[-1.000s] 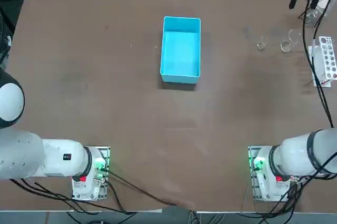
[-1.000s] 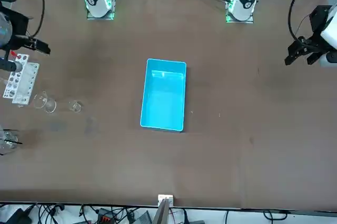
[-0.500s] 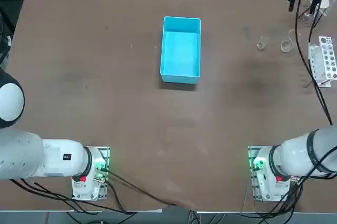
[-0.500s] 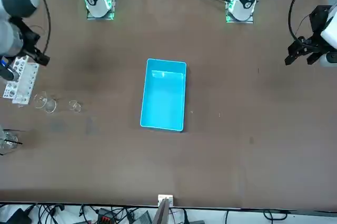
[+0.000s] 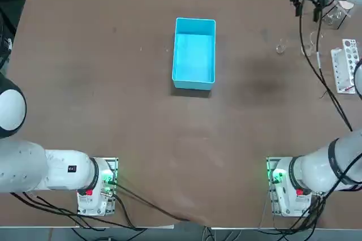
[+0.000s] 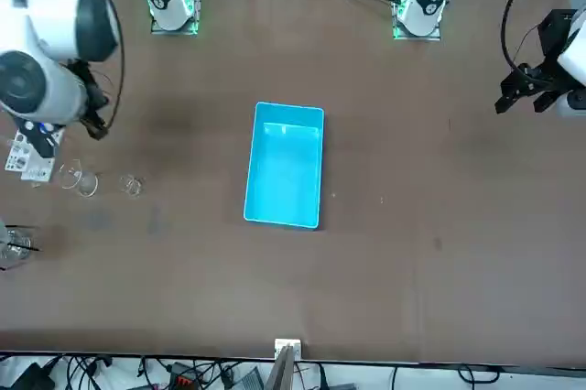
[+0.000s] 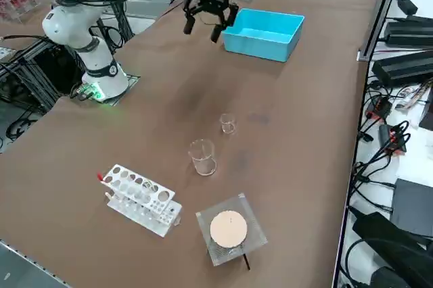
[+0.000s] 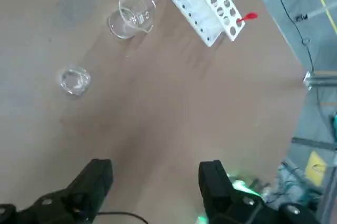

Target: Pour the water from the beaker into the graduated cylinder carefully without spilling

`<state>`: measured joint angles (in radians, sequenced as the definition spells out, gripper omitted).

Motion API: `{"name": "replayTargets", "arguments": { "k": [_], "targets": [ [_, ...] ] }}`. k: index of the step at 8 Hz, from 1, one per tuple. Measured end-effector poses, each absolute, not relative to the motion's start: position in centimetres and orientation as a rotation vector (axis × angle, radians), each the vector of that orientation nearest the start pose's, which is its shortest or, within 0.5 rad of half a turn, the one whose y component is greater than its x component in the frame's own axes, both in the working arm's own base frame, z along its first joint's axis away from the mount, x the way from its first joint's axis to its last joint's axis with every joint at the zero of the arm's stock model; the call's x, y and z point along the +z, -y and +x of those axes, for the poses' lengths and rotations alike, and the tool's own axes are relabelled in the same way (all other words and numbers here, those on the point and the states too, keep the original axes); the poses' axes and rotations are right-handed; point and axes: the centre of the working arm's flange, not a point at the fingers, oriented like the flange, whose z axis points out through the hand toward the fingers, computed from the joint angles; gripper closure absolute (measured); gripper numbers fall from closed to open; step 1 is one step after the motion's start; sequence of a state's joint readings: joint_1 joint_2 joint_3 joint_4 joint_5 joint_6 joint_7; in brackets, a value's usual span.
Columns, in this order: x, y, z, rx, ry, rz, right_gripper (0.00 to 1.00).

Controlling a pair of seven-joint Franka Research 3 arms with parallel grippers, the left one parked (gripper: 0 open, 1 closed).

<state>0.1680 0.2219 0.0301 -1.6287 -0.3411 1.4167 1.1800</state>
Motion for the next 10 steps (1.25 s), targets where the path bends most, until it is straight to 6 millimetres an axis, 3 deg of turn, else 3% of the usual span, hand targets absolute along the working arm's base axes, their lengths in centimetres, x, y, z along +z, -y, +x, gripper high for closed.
{"name": "replayTargets", "arguments": {
  "k": [3,6,8,10],
  "targets": [
    [39.3,-12.7,58.2,0.063,1.314,2.106,0.00],
    [31.0,-16.6,58.9,0.344,1.354,1.907,0.00],
    [25.5,-18.0,58.8,0.530,1.367,1.790,0.00],
    [21.3,-18.4,58.7,0.685,1.390,1.701,0.00]
  ]
}}
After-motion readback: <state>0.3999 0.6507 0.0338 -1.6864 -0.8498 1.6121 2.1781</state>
